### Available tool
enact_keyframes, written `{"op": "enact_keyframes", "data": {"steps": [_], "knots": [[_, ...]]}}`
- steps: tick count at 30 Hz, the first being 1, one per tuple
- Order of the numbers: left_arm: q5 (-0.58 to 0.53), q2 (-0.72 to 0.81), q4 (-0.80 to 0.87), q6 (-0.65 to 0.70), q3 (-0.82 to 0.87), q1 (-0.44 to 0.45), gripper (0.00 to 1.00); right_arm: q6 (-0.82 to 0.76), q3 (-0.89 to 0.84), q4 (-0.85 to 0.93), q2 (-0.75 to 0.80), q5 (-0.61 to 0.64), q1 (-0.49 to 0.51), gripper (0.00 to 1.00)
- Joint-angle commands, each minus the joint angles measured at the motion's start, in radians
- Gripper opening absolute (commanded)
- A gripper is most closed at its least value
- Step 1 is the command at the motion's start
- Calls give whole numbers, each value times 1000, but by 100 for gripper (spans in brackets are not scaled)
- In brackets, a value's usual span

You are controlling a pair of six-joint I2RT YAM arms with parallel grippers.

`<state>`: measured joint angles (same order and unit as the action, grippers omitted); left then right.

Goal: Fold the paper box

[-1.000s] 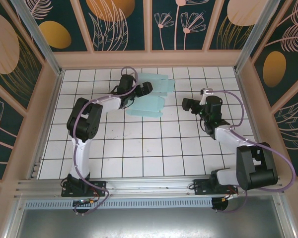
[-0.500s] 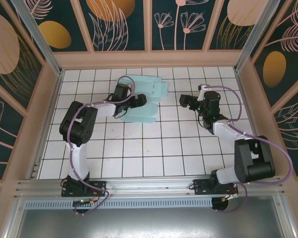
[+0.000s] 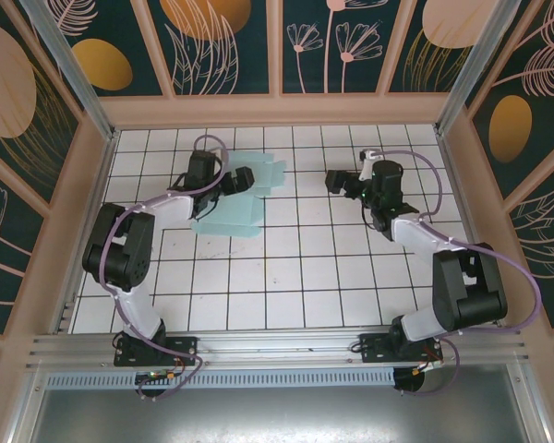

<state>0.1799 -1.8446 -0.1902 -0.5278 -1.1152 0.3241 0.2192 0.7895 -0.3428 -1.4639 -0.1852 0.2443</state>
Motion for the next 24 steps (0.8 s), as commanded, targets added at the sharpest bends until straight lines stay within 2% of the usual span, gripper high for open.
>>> {"op": "enact_keyframes", "data": {"steps": [1,5,10,19,24], "knots": [[-87,-104,47,-13,-171,9,99,-1,29,-18,-16,-26,16,99],[-140,-246,187,36,-378,9,99,0,-4,-12,14,-6,19,99],[-108,-405,357,79,-598,10,99,-14,-49,0,66,37,16,99],[-14,-514,525,184,-717,31,95,-5,-79,-6,104,64,-3,99],[118,-536,560,259,-721,62,93,7,-80,-12,97,42,-5,99]]}}
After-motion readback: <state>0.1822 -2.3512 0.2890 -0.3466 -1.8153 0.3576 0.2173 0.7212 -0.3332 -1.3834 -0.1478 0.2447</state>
